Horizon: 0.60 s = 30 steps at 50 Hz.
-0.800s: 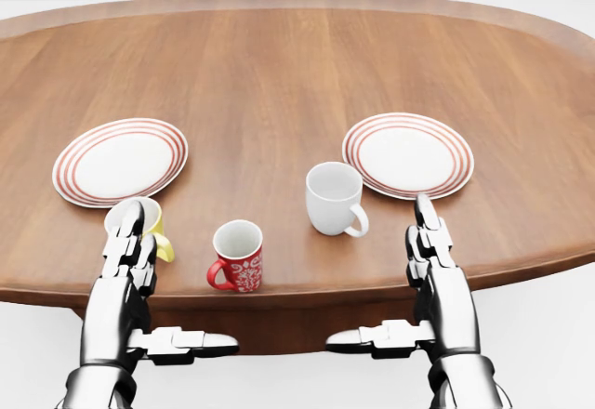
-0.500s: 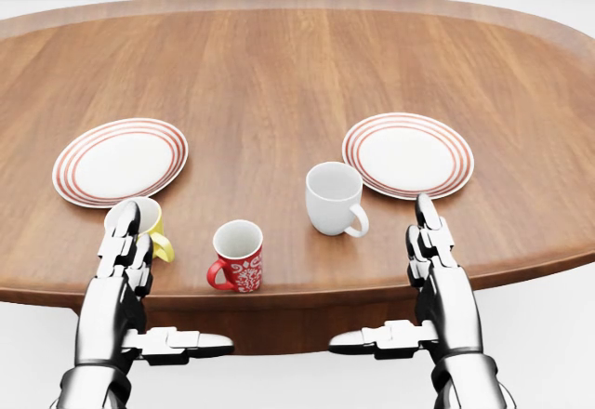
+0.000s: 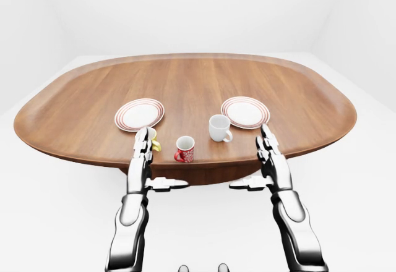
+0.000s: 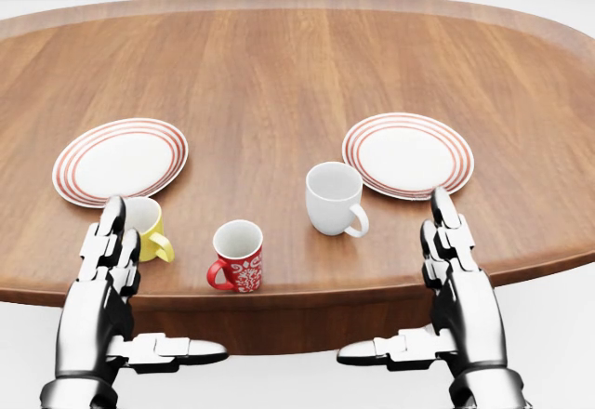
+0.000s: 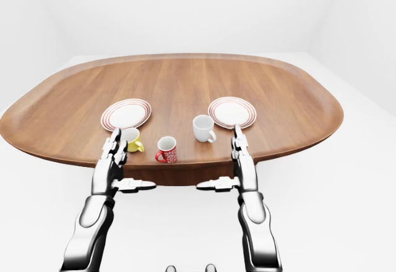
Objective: Put the red mug on the left plate.
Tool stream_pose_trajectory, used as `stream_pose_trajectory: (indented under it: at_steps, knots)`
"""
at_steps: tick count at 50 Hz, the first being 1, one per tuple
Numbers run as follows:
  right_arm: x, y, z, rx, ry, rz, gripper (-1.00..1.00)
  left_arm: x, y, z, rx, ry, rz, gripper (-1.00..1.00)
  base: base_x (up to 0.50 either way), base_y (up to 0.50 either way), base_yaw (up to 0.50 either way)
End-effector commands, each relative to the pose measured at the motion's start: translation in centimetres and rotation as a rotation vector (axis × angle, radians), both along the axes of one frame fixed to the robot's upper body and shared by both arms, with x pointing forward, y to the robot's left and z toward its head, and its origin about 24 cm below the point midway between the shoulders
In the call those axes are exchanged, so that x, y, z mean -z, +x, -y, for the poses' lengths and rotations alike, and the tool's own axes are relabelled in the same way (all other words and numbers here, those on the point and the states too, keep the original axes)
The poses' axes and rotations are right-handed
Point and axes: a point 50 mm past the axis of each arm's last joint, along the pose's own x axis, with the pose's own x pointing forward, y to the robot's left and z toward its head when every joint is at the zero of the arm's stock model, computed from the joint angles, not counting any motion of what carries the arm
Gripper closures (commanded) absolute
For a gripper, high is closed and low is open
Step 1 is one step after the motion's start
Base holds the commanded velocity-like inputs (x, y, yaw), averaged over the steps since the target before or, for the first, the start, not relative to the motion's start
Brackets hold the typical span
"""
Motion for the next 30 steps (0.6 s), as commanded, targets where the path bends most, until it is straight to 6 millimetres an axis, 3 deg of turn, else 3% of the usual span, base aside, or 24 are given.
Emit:
stream_pose_trajectory:
  at_steps: [1,2,3,4,30]
  knots:
    - [-4.3,-2.8,0.4,0.02,-0.02,0.179,-1.0,-2.5,-1.8,-0.2,-0.012,0.013,0.087,-1.0,0.0,0.0,0.0]
    - [-4.3,-2.8,0.4,0.02,-0.02,0.179,-1.0,-2.5,-1.8,-0.2,-0.012,0.013,0.087,-1.0,0.0,0.0,0.0]
    - [-9.2,-8.5,1.7,0.004,-0.075,0.343,-1.0,-8.4,-8.2,-0.1,-0.085,0.141,0.297,-1.0,0.0,0.0,0.0]
    - [-10.0,-9.2,1.7,0.004,-0.087,0.378,-1.0,-9.3,-8.9,0.0,-0.087,0.15,0.326,-1.0,-0.01,0.0,0.0]
    - [-10.2,-9.3,1.7,0.006,-0.11,0.392,-1.0,-9.3,-9.0,0.0,-0.088,0.152,0.328,-1.0,0.0,0.0,0.0]
